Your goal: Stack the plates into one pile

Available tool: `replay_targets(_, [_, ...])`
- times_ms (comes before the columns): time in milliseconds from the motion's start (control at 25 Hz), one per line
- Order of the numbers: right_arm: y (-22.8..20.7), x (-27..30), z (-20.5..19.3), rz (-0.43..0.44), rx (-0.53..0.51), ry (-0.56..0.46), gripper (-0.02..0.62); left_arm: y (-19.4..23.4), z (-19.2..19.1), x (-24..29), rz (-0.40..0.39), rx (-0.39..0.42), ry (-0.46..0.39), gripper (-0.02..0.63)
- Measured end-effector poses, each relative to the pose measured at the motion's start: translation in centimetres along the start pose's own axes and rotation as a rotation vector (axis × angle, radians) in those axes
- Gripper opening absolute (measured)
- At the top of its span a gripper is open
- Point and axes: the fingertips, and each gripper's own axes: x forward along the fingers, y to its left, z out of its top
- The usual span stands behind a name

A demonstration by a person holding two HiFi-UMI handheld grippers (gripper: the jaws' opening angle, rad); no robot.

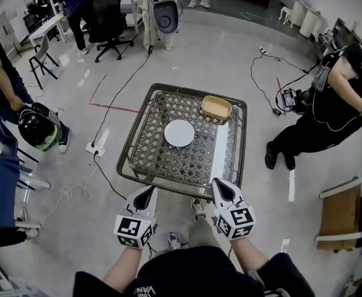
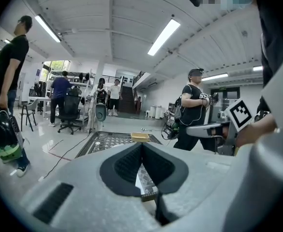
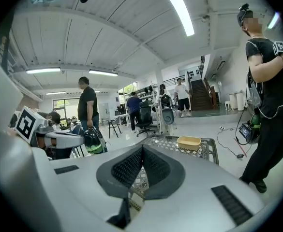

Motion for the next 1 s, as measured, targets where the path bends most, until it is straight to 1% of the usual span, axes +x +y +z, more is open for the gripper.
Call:
replay_targets(280, [2.9,-2.6,-0.5,-0.001,-0.016,-0.013,0.001,-1.3,-0.5,-3.5,-0.025,0.022,-0.019,0.020])
replay_targets(440, [4.2,-3.7,-0.8,-0.004,-0.025,-0.013,0.000,-1.2,-0.7,-5.2,-0.029,0.028,-0.024,0.020])
replay_targets(720, [4.7,-4.8,-0.7,-0.023,-0.036,-0.010,0.000,-1.2,-0.9,-6.4,-0.025,0.027,-0.024,0.020])
replay_targets(1000, [4.4,-4.4,0.1,-0.038,-0.034,-0.018,0.000,-0.9,-0.5,-6.0,-0.029,0.029,-0.022,0.020])
